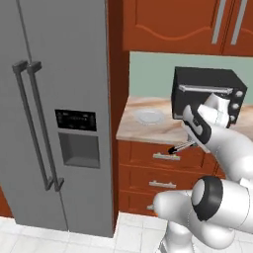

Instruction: Pick up the tongs from the counter and place them near the plate next to the oven.

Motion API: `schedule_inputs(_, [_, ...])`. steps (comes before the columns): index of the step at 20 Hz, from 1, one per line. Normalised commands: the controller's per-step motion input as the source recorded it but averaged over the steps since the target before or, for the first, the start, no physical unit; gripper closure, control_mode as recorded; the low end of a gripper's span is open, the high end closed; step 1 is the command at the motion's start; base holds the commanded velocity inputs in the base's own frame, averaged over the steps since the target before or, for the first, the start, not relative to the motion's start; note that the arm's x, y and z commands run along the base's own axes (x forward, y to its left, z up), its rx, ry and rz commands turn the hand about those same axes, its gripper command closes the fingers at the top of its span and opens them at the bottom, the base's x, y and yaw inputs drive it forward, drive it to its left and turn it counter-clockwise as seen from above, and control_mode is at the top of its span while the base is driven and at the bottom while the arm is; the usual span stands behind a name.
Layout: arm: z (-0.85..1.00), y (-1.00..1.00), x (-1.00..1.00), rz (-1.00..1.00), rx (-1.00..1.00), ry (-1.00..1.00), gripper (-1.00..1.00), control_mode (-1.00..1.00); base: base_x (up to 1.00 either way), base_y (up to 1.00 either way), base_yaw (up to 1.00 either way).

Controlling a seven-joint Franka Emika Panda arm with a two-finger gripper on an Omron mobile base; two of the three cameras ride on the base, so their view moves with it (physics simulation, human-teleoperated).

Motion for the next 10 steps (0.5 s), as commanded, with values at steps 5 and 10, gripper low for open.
schedule_inputs(5, [0.00,0.00,0.00,0.00,0.00,0.00,1.00,1.00,0.57,0.14,-0.46])
schedule_inputs(10, [0.00,0.00,0.00,0.00,0.00,0.00,1.00,1.00,0.37,0.45,-0.32])
